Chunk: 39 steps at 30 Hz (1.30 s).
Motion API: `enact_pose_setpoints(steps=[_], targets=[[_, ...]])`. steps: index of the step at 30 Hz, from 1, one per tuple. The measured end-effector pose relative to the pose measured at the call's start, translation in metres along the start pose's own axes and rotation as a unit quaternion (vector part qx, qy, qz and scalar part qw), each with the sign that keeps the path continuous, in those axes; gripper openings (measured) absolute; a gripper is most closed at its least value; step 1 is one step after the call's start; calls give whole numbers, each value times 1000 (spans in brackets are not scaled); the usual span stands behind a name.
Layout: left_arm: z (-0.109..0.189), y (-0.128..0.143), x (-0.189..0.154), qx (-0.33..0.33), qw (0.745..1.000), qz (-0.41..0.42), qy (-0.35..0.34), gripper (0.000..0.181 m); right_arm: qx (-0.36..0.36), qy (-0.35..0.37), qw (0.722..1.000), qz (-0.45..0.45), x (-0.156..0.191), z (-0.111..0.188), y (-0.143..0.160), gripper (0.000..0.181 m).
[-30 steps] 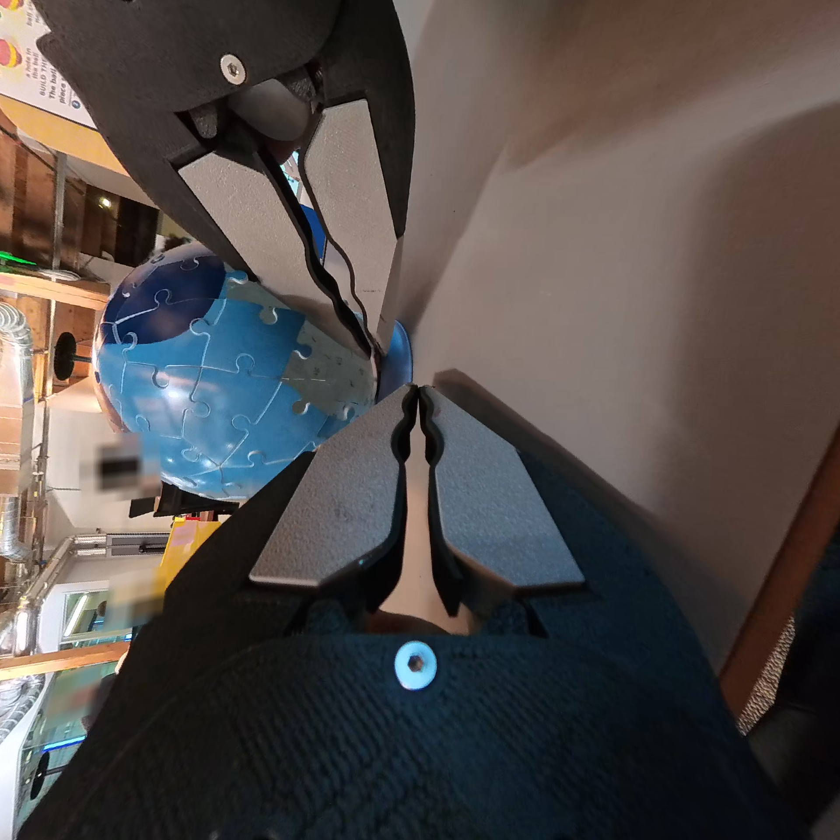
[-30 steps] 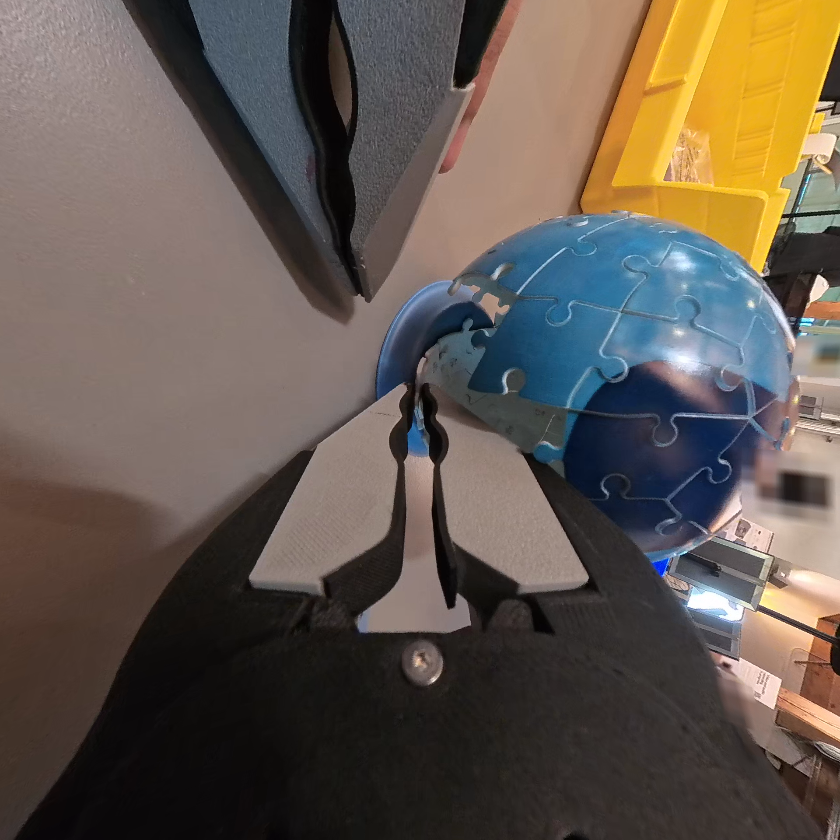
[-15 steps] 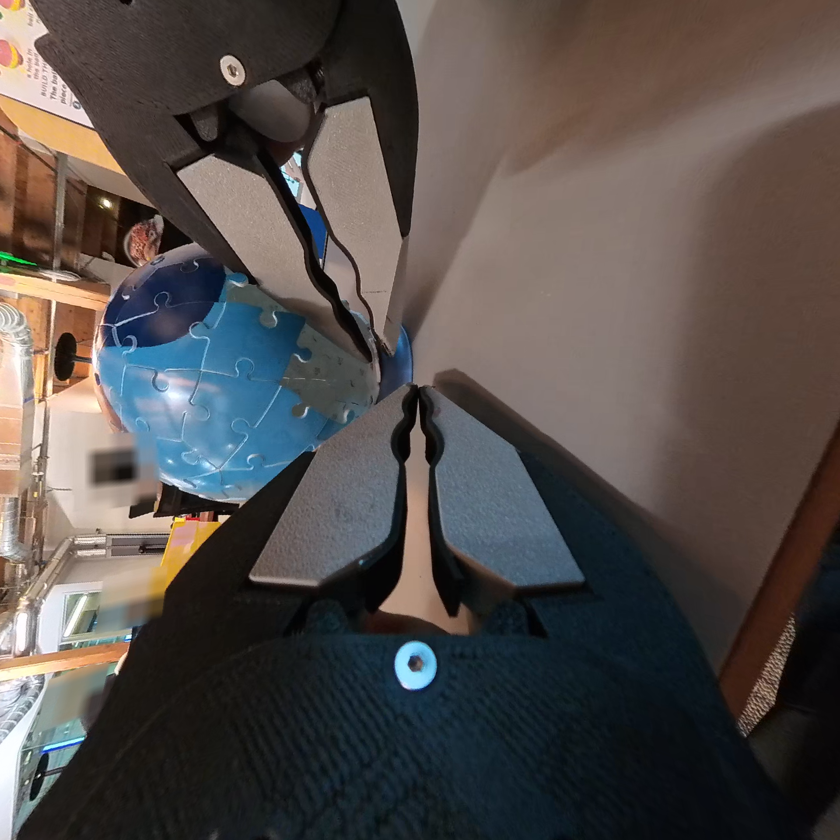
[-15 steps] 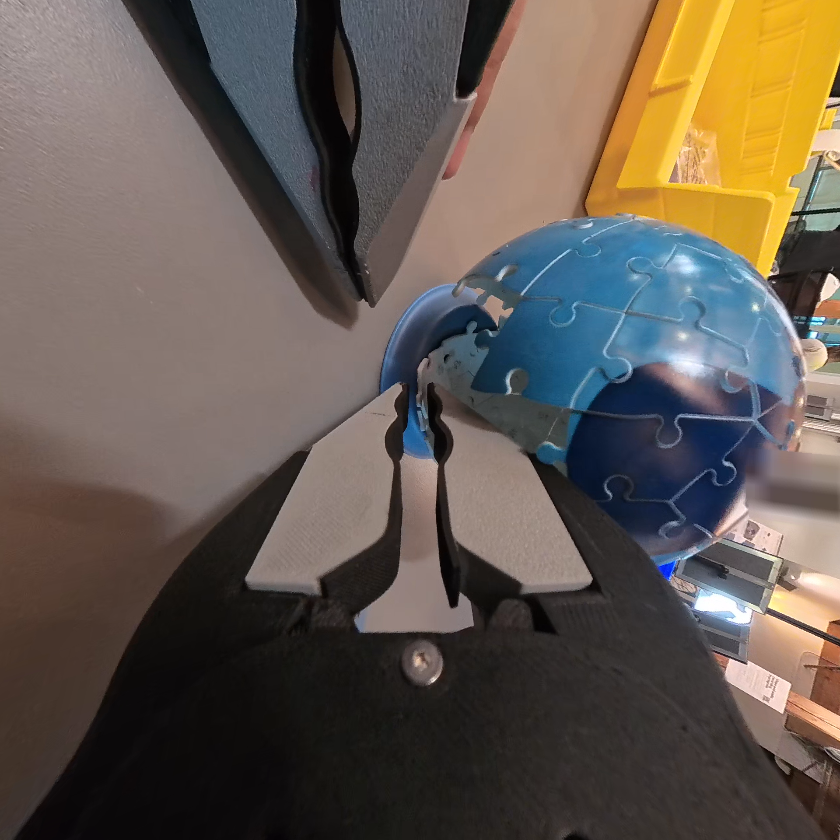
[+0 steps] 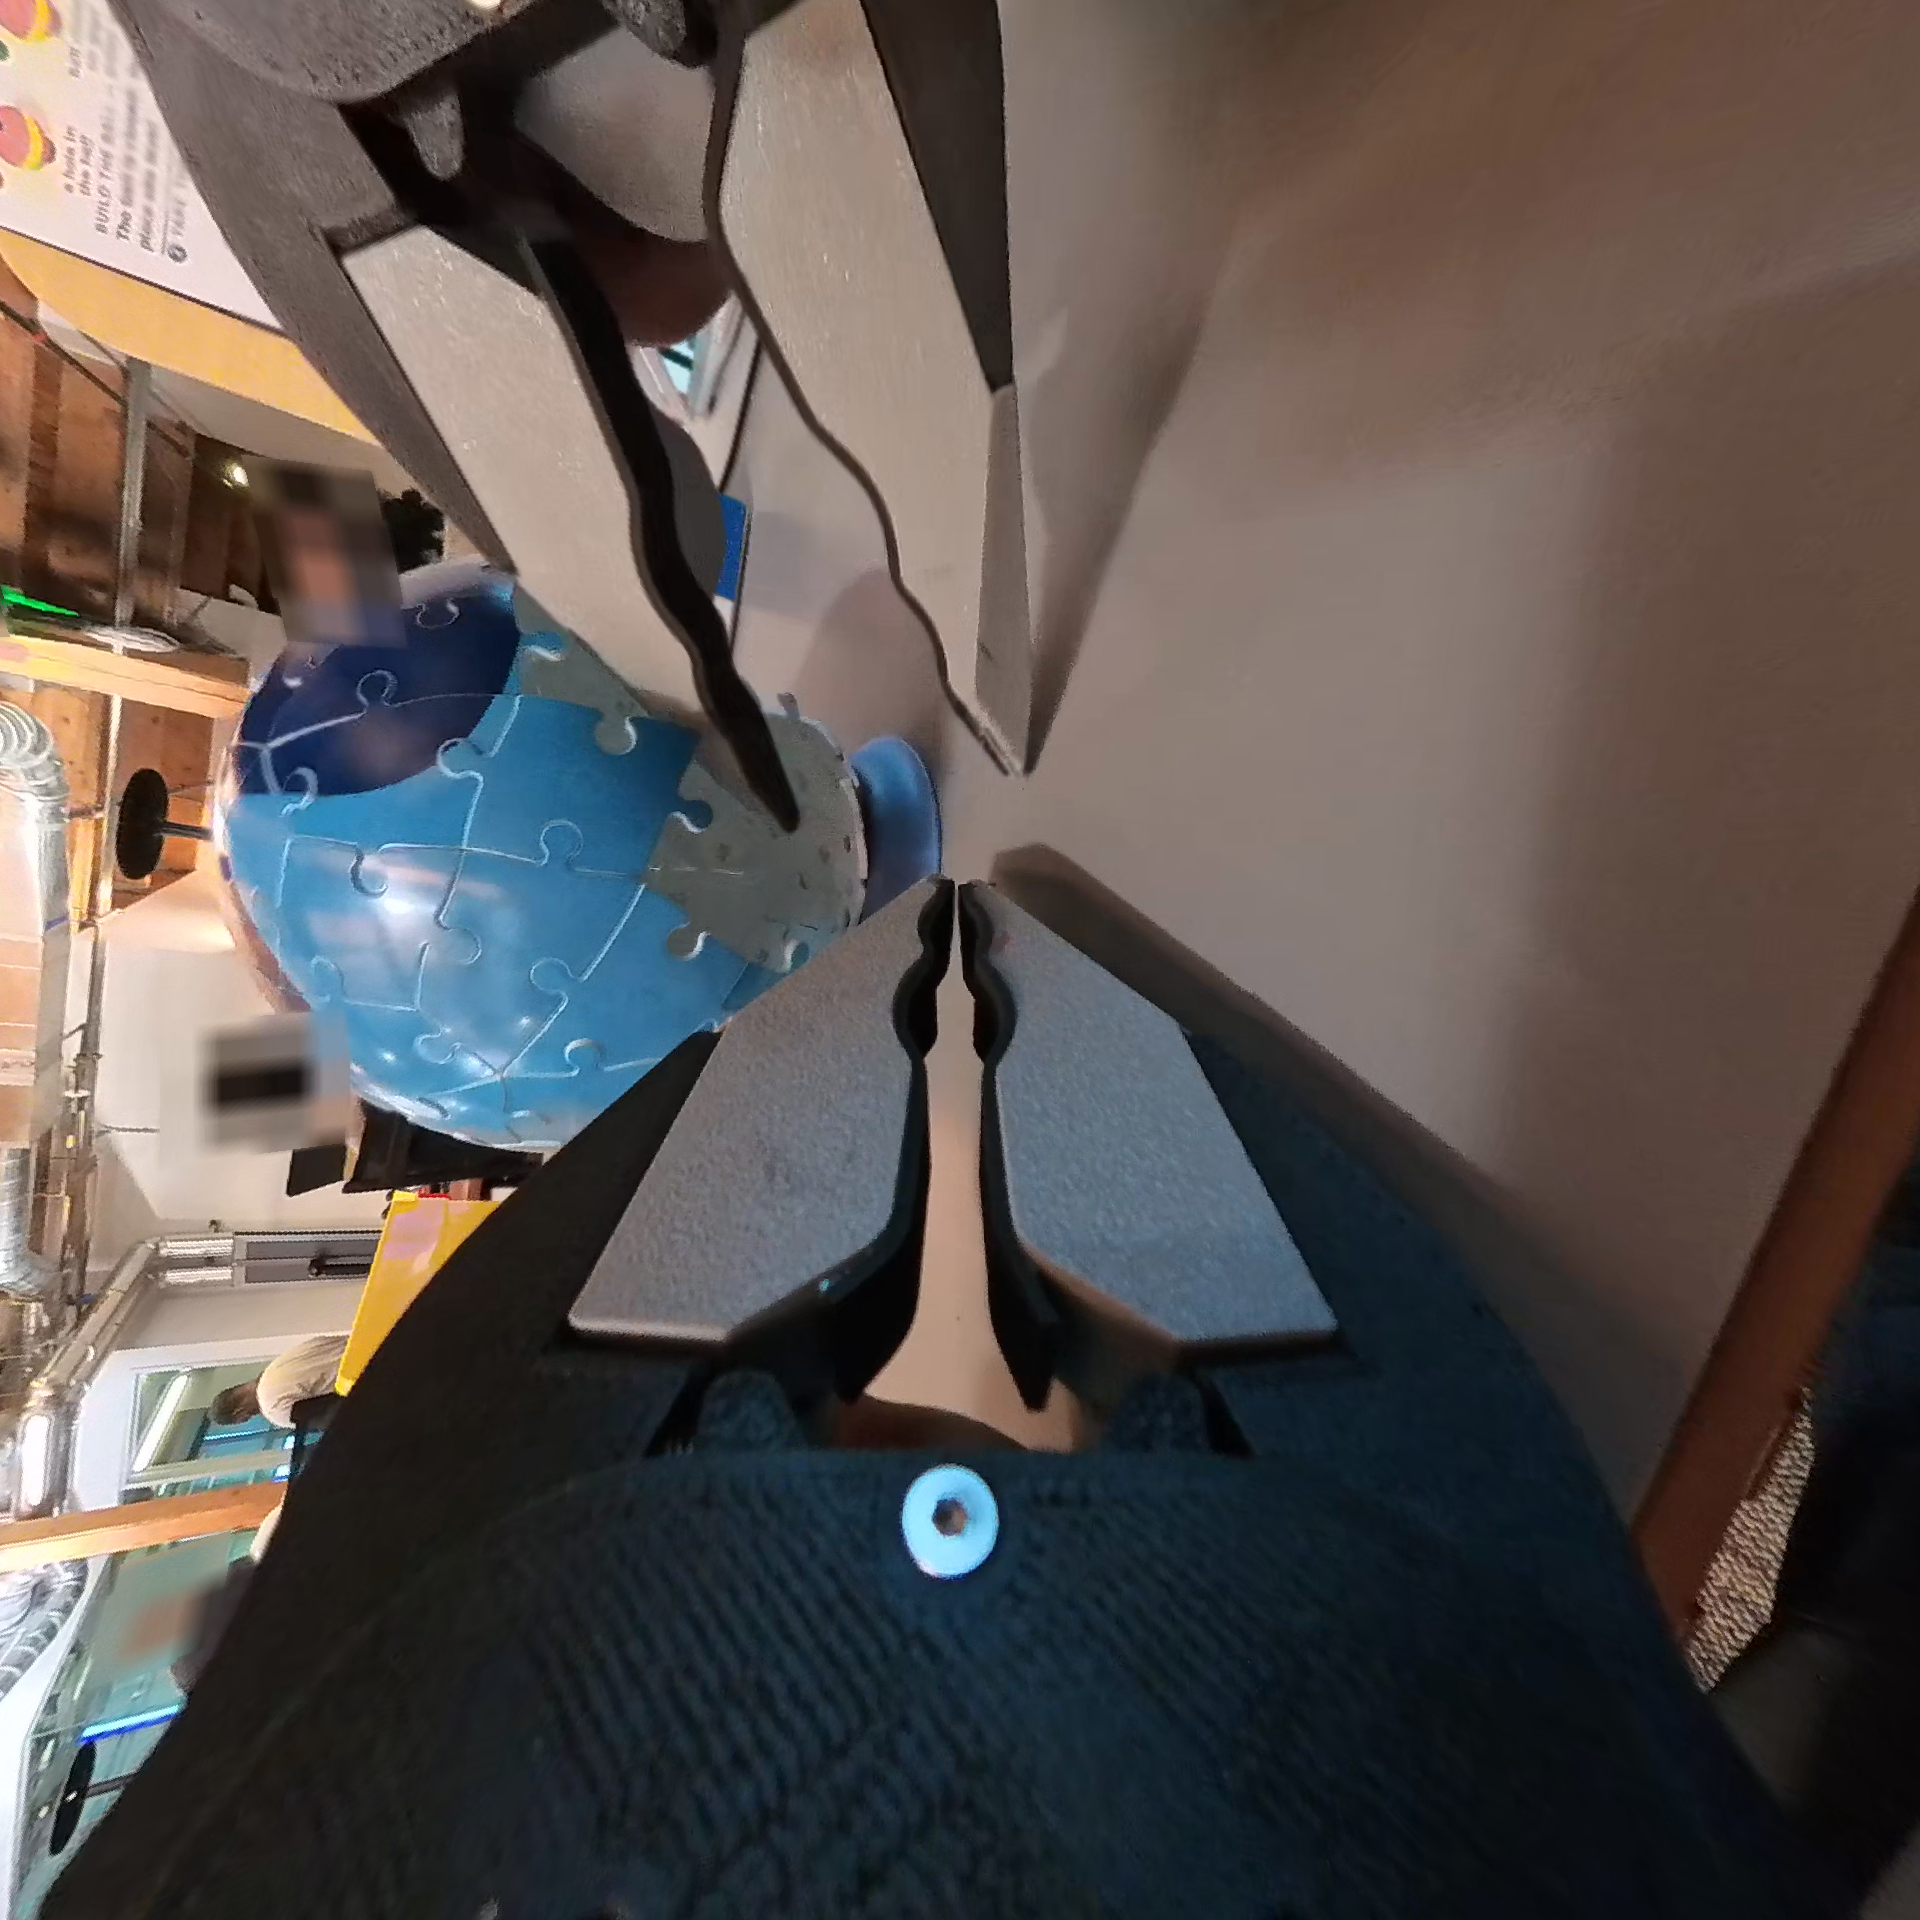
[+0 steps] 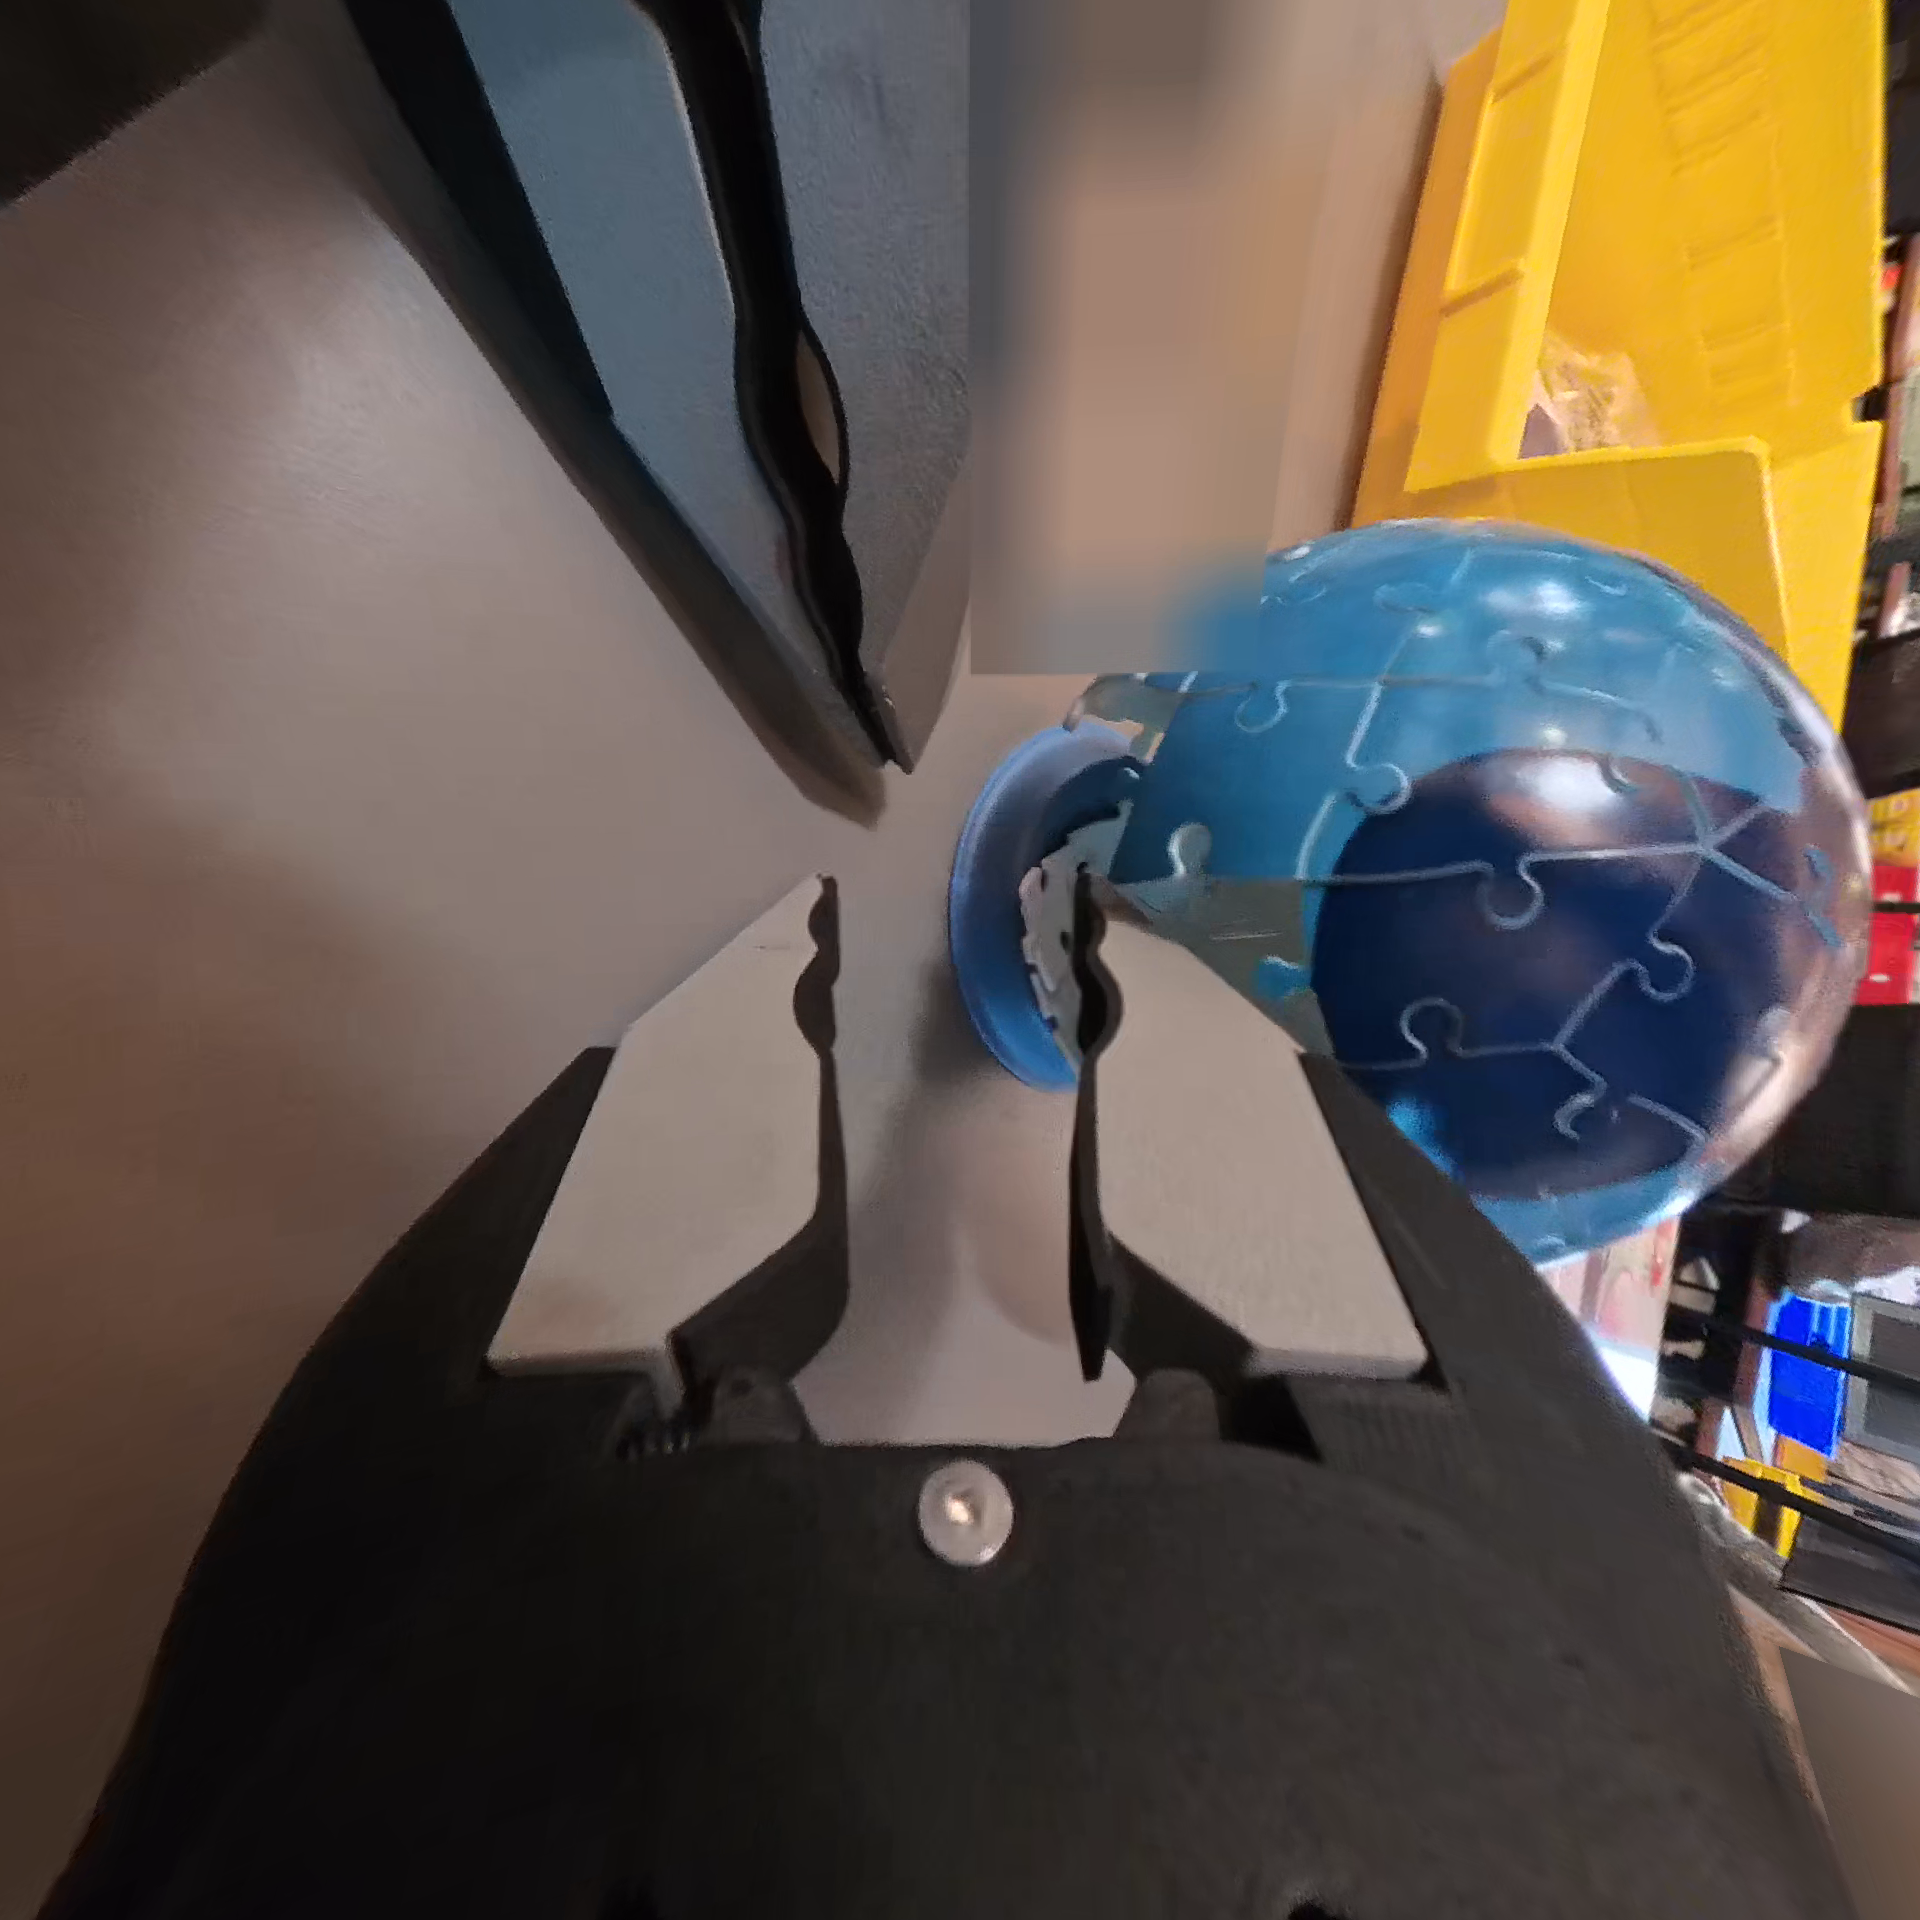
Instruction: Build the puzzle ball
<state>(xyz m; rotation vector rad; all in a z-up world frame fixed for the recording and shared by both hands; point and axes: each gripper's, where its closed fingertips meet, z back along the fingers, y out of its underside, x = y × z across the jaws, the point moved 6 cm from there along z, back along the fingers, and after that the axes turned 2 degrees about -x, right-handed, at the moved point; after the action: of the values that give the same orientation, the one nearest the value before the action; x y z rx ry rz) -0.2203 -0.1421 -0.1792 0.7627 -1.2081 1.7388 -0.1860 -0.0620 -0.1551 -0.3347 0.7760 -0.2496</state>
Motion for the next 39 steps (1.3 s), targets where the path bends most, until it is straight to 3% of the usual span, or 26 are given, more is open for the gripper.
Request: enact_pose_setpoints(steps=[4,6,7,11,15,25,32,36,39], targets=[[0,0,0,-1,1000,1,2,0,-7,-3,1000,-10,6,6,2,42],[1,0,0,-3,1000,0,2,0,-32,7,999,17,13,12,-2,2],[1,0,0,-3,1000,-1,2,0,-42,32,998,38,14,16,-3,0],[2,1,0,-4,1000,0,3,0,-42,118,991,56,8,19,-7,0],[2,1,0,-3,1000,-1,3,0,16,179,982,63,-7,6,-3,0],[2,1,0,-4,1000,-3,2,0,84,179,977,81,-9,-9,0,0],[2,1,0,-5,1000,-1,4,0,88,159,982,59,-9,-13,4,0],[2,0,0,-5,1000,-2,3,0,68,165,983,52,-9,-2,4,0],[2,0,-1,-7,1000,-2,4,0,8,117,993,20,3,9,-4,0]])
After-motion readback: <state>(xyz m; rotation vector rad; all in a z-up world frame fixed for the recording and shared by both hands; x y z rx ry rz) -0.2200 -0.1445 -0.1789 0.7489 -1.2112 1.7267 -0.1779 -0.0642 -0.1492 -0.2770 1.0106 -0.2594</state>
